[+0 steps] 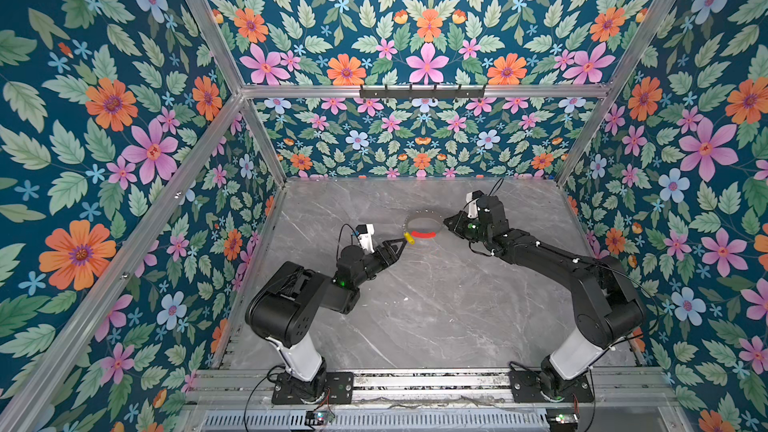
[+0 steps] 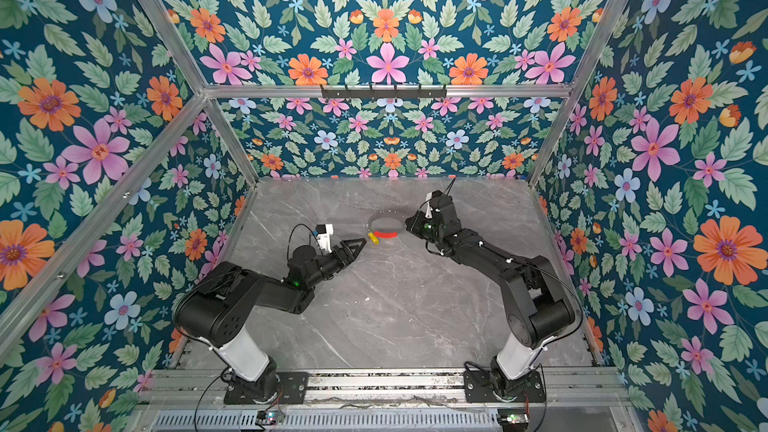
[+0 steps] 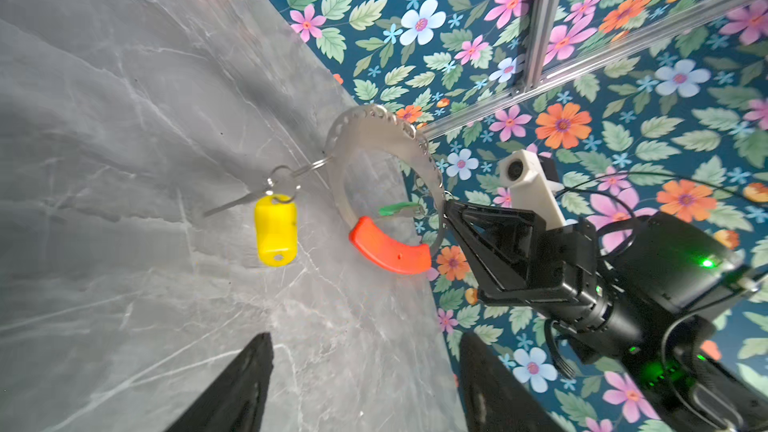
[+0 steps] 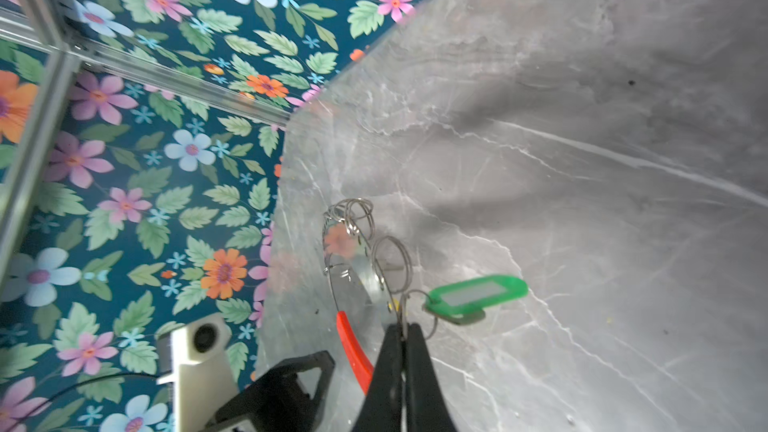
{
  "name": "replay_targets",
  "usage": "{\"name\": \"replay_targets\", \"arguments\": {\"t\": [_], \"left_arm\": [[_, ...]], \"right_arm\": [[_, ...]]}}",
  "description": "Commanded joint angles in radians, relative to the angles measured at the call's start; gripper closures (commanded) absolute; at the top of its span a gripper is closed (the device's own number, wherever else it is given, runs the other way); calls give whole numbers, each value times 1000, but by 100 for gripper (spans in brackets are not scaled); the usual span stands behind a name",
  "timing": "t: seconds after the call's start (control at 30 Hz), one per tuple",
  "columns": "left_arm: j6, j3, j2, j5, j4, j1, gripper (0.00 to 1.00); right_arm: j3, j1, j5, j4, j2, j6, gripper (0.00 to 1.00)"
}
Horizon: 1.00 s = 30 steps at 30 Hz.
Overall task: Remove the keys from the keyring
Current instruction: 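Grasp the metal ring edge with the right gripper and lift it, then grasp the red grip with the left gripper while the right holds the ring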
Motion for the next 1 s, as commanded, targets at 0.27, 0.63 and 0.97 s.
{"name": "replay_targets", "arguments": {"t": [0.27,0.63,0.97], "left_arm": [[-171,13,65,-2,376,1,36],[-178,35,41,-8,379,1,52],[-185,38,22,-14,381,3,80]], "right_arm": [[-11,52,29,71,-88,66,100],[4,111,38,89,-95,92,100],[-12,135,18,101,-97,111,100]]}}
